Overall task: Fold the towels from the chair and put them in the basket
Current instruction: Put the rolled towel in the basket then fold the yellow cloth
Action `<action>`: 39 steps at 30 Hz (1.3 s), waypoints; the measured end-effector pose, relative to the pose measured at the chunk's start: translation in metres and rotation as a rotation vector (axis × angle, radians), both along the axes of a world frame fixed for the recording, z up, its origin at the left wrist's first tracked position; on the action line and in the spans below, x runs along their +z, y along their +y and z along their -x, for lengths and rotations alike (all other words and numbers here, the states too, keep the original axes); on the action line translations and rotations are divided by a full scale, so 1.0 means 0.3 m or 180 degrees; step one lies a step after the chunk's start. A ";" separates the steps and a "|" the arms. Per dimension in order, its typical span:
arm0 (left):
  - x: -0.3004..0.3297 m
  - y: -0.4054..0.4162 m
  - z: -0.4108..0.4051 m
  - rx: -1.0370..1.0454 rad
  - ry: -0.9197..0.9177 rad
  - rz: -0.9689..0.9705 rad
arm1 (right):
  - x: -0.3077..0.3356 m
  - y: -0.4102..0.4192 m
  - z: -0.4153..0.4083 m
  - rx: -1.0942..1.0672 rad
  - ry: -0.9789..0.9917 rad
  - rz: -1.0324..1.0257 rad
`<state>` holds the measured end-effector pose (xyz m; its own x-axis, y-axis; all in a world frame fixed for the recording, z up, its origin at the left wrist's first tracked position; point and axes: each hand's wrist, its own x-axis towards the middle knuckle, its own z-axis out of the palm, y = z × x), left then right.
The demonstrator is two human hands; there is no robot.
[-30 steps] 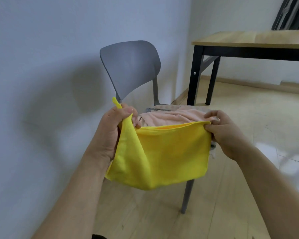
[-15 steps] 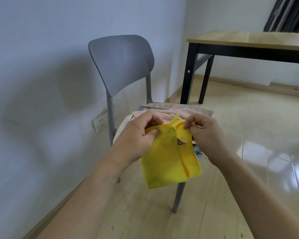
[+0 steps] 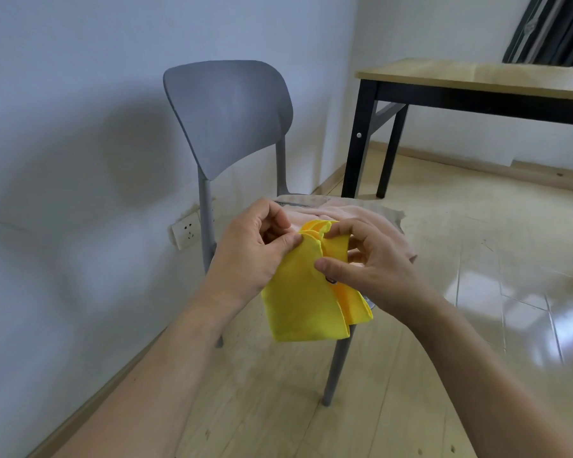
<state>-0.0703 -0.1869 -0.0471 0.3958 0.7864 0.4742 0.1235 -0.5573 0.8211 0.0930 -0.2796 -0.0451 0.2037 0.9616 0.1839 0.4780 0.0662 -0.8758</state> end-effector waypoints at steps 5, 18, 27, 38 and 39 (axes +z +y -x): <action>-0.005 -0.012 -0.009 0.0017 0.0101 -0.0068 | -0.001 0.000 -0.001 0.0120 0.0007 -0.0034; -0.017 -0.026 0.003 -0.0720 0.1299 0.0283 | -0.011 0.008 -0.032 -0.0243 -0.0341 -0.0647; -0.005 -0.035 0.018 0.0181 0.3105 -0.1253 | -0.018 -0.014 -0.105 -0.0507 -0.0498 -0.0474; -0.025 -0.029 0.008 0.1406 0.3506 -0.1565 | -0.002 -0.039 -0.089 0.0071 0.0107 -0.0094; -0.028 -0.033 0.004 0.1467 0.3545 -0.1512 | -0.012 -0.036 -0.088 0.0086 0.0041 -0.0022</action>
